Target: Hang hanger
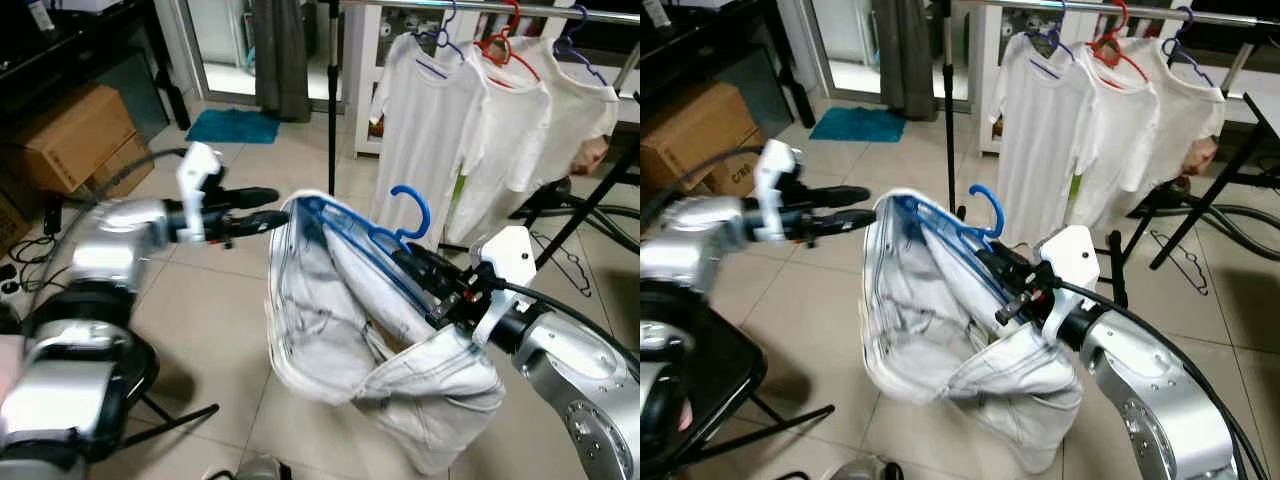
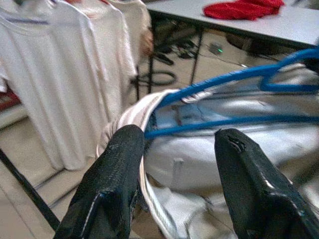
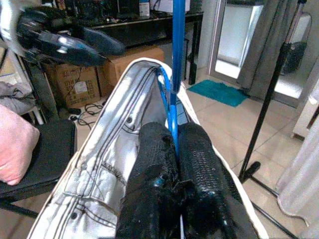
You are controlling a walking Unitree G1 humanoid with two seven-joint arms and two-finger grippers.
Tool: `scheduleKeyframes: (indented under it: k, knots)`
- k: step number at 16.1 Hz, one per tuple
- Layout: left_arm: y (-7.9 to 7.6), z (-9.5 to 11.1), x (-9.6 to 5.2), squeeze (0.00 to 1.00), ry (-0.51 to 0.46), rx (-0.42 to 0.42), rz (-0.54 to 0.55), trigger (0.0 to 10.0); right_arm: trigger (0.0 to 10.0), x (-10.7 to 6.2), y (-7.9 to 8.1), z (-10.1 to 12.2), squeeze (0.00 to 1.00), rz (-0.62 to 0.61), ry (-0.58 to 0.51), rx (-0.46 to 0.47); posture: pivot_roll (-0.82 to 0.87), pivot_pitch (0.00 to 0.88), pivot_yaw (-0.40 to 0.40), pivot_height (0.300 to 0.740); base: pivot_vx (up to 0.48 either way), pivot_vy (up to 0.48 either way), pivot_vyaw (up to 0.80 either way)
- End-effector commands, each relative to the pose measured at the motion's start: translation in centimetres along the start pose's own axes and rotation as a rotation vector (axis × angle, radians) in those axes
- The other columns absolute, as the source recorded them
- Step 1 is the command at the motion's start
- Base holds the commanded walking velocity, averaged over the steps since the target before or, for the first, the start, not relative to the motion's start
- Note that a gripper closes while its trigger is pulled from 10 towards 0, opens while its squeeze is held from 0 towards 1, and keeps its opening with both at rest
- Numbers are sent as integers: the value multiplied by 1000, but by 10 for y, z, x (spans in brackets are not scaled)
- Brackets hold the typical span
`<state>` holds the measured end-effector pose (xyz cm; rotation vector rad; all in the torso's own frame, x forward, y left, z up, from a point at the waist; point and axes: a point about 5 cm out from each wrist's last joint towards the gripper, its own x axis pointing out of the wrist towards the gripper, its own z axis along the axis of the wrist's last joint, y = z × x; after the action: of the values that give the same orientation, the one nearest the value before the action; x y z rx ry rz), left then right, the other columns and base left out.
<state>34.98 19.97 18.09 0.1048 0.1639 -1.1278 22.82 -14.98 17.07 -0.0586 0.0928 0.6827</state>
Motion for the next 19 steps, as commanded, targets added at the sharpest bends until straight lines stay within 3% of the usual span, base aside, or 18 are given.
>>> scheduleKeyframes:
  k: [1, 2, 3, 4, 5, 7, 8, 9, 12, 14, 15, 16, 19]
  knots:
    - [-3, 4, -7, 0, -10, -23, -49, 10000, 10000, -1, 6, 12, 0, 25, -52, -34, -64, 0, 87, 740, 0, 0, 0]
    - [-4, 6, -9, 0, -17, -36, -67, 10000, 10000, -1, 6, 12, 0, 25, -51, -34, -63, 0, 87, 740, 0, 0, 0]
    - [-1, 7, -11, 0, -22, -31, -16, 10000, 10000, 0, 6, 12, 0, 27, -50, -33, -59, 0, 83, 740, 0, 0, 0]
    - [6, 3, -12, 1000, 2, 5, 95, 10000, 10000, 0, 6, 12, 0, 31, -50, -32, -60, 0, 83, 740, 0, 0, 0]
    - [11, -4, -13, 1000, 50, 38, 184, 10000, 10000, 1, 7, 12, 0, 35, -51, -32, -57, 0, 80, 740, 0, 0, 0]
    - [12, -21, -9, 1000, 115, 47, 258, 10000, 10000, 2, 8, 14, 0, 49, -52, -31, -55, 0, 76, 740, 0, 0, 0]
    - [12, -26, -5, 682, 116, 32, 278, 10000, 10000, 2, 8, 15, 0, 56, -54, -31, -54, 0, 75, 740, 0, 0, 0]
    - [11, -29, -1, 0, 118, 21, 280, 10000, 10000, 2, 8, 15, 0, 58, -54, -32, -55, 0, 75, 740, 0, 0, 0]
    - [1, -32, 17, 0, 84, -27, 186, 10000, 10000, 2, 9, 16, 0, 59, -57, -32, -60, 0, 79, 740, 0, 0, 0]
    - [2, -37, 21, 0, 114, -27, 207, 10000, 10000, 2, 10, 16, 0, 60, -55, -32, -61, 0, 82, 740, 0, 0, 0]
    - [4, -40, 22, 0, 137, -17, 250, 3098, 10000, 2, 10, 16, 0, 62, -55, -32, -61, 0, 81, 740, 0, 0, 0]
    - [6, -41, 23, 0, 150, -10, 271, 0, 10000, 3, 11, 16, 0, 64, -55, -32, -62, 0, 83, 740, 0, 0, 0]
    - [7, -42, 23, 0, 155, -8, 296, 0, 10000, 3, 11, 16, 0, 66, -56, -31, -61, 0, 83, 740, 0, 0, 0]
